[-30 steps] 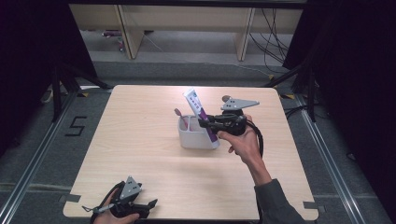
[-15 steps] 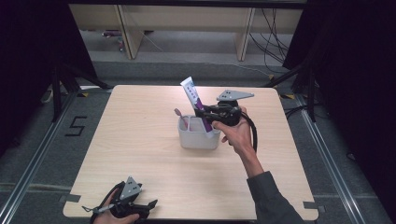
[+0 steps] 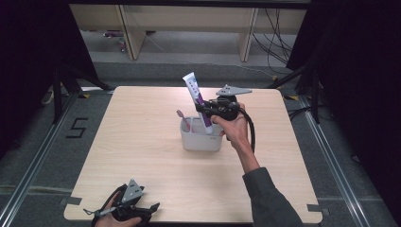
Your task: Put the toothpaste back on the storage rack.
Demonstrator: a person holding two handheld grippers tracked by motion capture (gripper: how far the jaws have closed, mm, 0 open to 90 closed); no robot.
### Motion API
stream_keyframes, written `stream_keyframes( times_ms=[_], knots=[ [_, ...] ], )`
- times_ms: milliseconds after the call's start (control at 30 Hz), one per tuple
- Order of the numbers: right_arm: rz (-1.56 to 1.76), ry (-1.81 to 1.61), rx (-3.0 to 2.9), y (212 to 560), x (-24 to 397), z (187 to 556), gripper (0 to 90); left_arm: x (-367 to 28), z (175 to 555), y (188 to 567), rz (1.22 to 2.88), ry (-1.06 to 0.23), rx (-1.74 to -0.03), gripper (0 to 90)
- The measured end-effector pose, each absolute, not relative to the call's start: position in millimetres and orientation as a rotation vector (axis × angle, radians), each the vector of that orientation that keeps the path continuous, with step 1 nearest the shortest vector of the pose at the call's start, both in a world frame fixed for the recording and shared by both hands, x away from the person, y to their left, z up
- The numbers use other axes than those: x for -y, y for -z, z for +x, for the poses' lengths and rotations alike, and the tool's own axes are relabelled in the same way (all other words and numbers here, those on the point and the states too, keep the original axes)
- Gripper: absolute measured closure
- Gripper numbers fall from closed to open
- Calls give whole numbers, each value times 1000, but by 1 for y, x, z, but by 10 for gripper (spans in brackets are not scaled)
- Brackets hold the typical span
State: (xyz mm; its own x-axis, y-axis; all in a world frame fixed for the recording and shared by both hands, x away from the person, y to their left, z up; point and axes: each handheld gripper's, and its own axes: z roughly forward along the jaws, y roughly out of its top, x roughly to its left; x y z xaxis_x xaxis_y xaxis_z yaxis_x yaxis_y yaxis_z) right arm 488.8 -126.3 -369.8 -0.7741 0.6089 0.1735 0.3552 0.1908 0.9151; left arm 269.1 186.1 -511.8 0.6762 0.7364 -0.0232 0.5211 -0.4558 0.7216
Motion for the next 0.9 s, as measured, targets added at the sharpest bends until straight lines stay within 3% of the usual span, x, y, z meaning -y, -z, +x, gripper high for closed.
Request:
stream_keyframes(
  times_ms=[900],
  knots=[
    [977, -1580, -2202, 404, 124, 503, 715, -185, 268, 513, 2171, -374, -967, 183]
  ],
)
